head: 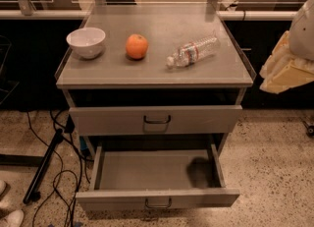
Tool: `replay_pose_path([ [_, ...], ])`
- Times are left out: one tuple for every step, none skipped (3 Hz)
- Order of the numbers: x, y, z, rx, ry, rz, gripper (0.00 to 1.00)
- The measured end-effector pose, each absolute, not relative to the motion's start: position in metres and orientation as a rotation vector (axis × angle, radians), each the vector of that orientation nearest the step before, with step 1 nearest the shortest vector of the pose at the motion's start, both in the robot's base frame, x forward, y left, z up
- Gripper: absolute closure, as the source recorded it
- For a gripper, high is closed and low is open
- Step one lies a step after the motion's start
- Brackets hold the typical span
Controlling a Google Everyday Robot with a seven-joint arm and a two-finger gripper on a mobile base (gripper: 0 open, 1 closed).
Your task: Close middle drawer
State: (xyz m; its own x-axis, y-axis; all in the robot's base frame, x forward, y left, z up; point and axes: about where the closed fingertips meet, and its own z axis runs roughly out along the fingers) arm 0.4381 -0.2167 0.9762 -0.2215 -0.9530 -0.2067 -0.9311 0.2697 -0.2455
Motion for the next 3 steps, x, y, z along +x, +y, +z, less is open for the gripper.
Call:
replay_pose_path([
  [0.4381,-0.2166,0.9762,-1.725,2.232,-0.098,0.88],
  [0.4381,-0.2166,0.9762,-1.725,2.232,-0.098,1.00],
  [0.4346,-0.2188,0.9717,-1.706,2.223,-0.129,1.00],
])
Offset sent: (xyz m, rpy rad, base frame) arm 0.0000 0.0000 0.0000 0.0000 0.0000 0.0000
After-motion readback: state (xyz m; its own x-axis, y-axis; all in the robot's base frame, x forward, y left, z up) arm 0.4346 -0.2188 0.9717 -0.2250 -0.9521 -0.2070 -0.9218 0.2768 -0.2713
